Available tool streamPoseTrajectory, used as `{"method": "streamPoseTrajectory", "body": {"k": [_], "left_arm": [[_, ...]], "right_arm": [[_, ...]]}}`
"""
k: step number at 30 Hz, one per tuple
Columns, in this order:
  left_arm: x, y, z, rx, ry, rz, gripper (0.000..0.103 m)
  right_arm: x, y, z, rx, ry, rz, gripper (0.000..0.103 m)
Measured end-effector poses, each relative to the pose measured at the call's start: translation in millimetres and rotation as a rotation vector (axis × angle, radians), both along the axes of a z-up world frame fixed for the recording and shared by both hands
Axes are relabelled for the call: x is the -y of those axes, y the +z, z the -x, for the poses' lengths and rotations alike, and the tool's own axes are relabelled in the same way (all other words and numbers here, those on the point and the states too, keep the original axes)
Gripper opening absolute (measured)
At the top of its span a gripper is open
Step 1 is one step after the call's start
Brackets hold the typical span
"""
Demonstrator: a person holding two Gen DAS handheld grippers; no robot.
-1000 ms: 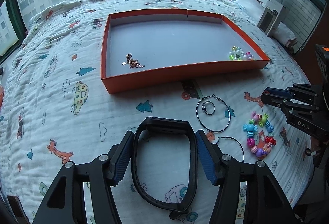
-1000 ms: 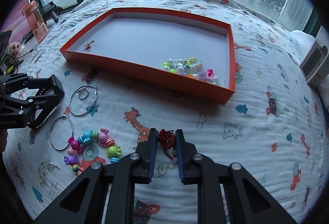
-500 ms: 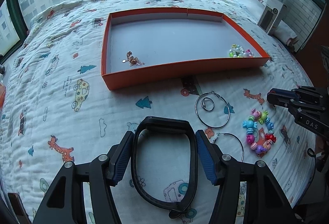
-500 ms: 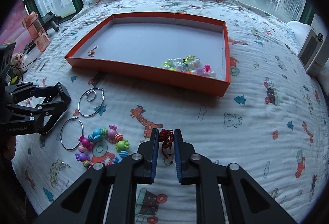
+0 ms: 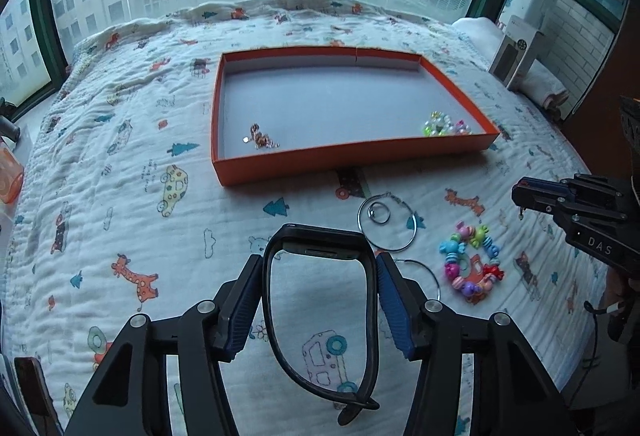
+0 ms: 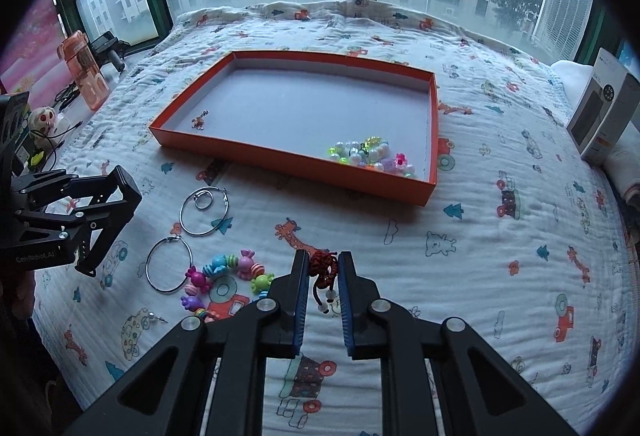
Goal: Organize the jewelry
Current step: 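Carry the watch band and red charm into the tray and open both grippers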
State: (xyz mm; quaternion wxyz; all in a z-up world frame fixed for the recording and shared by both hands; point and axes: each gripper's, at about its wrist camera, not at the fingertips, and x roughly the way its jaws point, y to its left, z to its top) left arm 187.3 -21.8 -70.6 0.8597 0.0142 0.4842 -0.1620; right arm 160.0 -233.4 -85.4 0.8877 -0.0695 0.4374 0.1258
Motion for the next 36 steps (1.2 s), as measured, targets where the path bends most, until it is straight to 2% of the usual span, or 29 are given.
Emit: {"method": "streamPoseTrajectory", "body": {"k": [11, 21, 28, 36], "left_arm": [[1, 49, 13, 0.097, 0.013, 0.045, 0.059], [-2, 87, 6, 0.170, 0.042, 0.073, 0.059], [-2, 101, -15, 0.206, 0.065, 0.077, 0.059], [-4, 110, -62, 0.247, 0.112, 0.068, 0.059]], "right_arm": [[-3, 23, 10, 0.058, 0.004, -0.005, 0.017], [-2, 47, 7, 0.120, 0.004, -0.019, 0.017], [1, 62, -6, 0.152, 0.000, -0.028, 0.017], [4, 75, -36, 0.180, -0.008, -0.041, 0.017]]}}
